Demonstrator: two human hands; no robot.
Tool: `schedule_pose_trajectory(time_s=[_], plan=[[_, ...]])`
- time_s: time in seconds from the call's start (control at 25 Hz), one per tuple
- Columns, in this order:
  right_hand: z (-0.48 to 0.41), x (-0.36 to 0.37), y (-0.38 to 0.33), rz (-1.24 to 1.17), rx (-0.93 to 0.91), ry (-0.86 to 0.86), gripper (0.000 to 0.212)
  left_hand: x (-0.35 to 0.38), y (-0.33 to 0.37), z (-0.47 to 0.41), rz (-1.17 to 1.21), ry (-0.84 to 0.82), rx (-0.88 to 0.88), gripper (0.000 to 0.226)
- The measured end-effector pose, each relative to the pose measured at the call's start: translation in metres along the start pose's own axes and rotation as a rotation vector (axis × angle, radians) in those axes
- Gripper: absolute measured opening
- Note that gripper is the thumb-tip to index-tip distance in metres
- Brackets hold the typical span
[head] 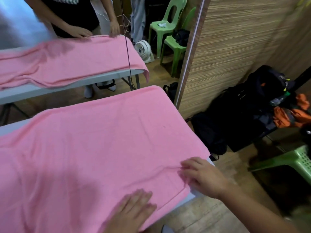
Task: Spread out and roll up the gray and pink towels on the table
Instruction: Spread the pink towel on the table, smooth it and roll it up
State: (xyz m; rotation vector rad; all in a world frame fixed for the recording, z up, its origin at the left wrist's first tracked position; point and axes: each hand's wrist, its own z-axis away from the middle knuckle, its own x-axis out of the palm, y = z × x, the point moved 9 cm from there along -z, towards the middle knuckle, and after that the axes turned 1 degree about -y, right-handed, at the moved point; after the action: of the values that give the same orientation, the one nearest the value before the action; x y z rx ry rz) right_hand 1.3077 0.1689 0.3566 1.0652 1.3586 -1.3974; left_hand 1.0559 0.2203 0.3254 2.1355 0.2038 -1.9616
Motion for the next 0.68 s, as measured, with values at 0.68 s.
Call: schedule_pose_trajectory(time_s=[0.68], plan=[[0.090, -0.022, 0.039, 0.082, 0.217, 0.107, 0.003, -0.028, 0.031, -0.004, 0.319, 0.209, -0.121, 0.004]])
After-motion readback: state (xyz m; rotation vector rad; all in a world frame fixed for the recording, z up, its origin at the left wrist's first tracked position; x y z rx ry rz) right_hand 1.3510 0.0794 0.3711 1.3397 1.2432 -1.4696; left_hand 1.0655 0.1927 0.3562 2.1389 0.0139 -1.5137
